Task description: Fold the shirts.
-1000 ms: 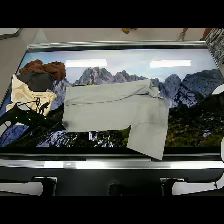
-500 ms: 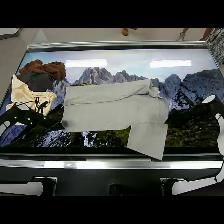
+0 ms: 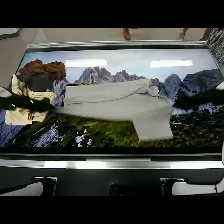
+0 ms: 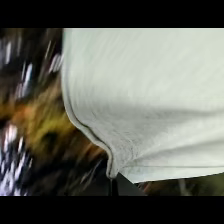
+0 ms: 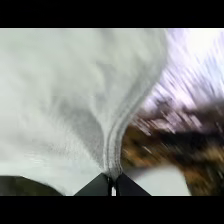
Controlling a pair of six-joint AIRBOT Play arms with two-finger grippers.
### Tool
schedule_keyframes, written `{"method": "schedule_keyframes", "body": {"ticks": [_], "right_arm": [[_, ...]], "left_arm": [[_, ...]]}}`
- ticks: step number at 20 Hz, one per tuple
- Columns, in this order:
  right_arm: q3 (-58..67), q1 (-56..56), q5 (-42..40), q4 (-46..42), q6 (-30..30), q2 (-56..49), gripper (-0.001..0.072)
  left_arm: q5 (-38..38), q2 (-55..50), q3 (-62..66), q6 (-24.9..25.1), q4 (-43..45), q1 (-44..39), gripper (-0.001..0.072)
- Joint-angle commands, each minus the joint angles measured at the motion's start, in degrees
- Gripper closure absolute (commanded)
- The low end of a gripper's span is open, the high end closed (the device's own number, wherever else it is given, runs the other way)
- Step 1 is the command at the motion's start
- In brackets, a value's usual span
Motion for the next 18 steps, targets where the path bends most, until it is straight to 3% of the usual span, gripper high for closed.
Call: {"method": "schedule_keyframes", "body": {"ticks": [1,4,9,15,18], "right_arm": [[16.6,-0.1,-9.2,0.5,-1.9,13.9,0.0671],[27.4,-0.1,-21.0,-6.4,-2.9,28.0,0.0671],[28.6,-0.1,-23.1,-15.7,3.7,43.3,0.0671],[28.6,-0.1,-19.8,-18.0,3.8,45.3,0.0672],[28.6,-0.1,-14.4,-18.0,3.3,41.2,0.0672]], "left_arm": [[4.9,13.1,18.1,-1.0,0.1,-0.3,0.0683],[12.5,23.6,33.1,-4.2,3.9,-0.2,0.0683],[15.2,33.9,36.5,-5.9,5.3,-0.2,0.0684],[15.0,34.6,36.3,-5.9,5.8,-0.2,0.0684],[7.8,30.5,36.1,-5.8,7.5,-0.2,0.0684]]}}
